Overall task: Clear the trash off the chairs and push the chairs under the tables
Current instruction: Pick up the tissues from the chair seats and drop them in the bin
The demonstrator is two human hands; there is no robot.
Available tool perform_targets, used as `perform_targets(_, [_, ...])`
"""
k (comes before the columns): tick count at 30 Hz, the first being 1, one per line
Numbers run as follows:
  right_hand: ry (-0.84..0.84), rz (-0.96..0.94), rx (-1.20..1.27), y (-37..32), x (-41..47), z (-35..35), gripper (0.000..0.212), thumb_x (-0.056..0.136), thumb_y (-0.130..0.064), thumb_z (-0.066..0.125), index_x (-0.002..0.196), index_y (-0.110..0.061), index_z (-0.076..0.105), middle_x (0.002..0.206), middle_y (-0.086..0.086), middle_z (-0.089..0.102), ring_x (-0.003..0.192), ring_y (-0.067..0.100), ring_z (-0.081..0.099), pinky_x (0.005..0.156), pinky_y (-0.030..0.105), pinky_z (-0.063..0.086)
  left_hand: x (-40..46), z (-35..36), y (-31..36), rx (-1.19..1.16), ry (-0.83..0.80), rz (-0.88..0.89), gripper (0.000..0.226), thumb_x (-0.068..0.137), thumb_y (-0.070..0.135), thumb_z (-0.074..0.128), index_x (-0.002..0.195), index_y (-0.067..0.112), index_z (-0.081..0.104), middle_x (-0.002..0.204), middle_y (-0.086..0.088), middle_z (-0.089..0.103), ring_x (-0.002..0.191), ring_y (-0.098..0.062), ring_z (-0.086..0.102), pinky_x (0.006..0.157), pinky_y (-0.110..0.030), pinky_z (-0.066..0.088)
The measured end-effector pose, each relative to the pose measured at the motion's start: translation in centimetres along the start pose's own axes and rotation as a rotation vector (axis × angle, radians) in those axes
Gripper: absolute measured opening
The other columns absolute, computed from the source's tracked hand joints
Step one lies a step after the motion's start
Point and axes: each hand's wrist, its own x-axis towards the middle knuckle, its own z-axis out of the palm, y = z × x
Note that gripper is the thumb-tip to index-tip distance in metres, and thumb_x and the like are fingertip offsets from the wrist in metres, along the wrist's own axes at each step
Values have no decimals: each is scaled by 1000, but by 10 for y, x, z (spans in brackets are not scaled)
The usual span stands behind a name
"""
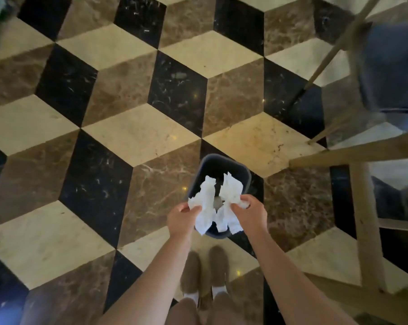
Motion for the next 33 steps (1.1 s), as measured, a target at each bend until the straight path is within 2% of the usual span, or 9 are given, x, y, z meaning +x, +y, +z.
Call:
perform_targets(2, [2,9,-6,17,36,24,35,88,-23,60,122,-15,54,116,5,60,87,13,48,71,24,38,41,18,-17,43,18,4,25,74,12,71,98,3,67,85,-8,66,76,-24,61,68,-32,49])
perform_targets(5, [-4,33,-10,39,81,53,37,87,-20,60,123,-16,53,110,3,58,83,11,46,59,18,37,91,39,-39,111,41,27,27,74,13,72,99,4,67,88,-6,65,81,-22,59,70,-29,43])
perform_targets(10, [-31,18,-94,69,130,87,41,86,-23,62,126,-16,51,120,6,58,89,12,47,75,24,40,143,56,-71,210,-4,11,37,79,12,69,115,7,63,111,-7,66,101,-24,62,89,-31,48])
perform_targets(13, [-62,26,-175,80,141,95,46,85,-27,65,128,-19,49,125,5,55,90,16,53,72,26,40,151,56,-78,211,-51,-17,39,79,11,70,116,7,62,119,-10,65,106,-22,61,97,-36,47])
perform_targets(16, [-59,16,-219,77,133,93,48,84,-27,66,128,-19,49,129,5,54,103,22,56,75,28,44,139,49,-69,249,-75,10,39,82,12,68,119,7,61,121,-7,64,111,-19,59,91,-22,42])
perform_targets(19, [-79,-26,-268,58,111,80,43,86,-26,64,126,-18,51,126,5,56,102,21,57,75,28,46,112,39,-48,284,-79,46,40,83,15,67,121,7,60,122,-8,64,113,-19,58,87,-19,39])
perform_targets(27, [-119,-185,-537,-53,-11,-9,29,91,-25,53,120,-23,53,120,3,57,99,22,58,81,39,52,-23,-17,63,801,-199,417,39,89,25,58,127,15,53,126,-4,60,113,-20,57,92,-37,49])
perform_targets(30, [-107,-356,-664,-107,-68,-55,26,92,-25,48,117,-20,54,119,4,56,103,23,55,82,39,51,-80,-54,120,1025,-148,591,38,92,31,52,129,20,51,126,0,60,109,-20,59,86,-37,53])
perform_targets(33, [-60,-568,-780,-157,-116,-94,35,93,-31,46,125,-18,51,129,4,52,116,23,47,94,37,43,-128,-90,168,1188,-45,812,39,93,37,46,129,21,50,123,1,60,105,-19,59,82,-32,52])
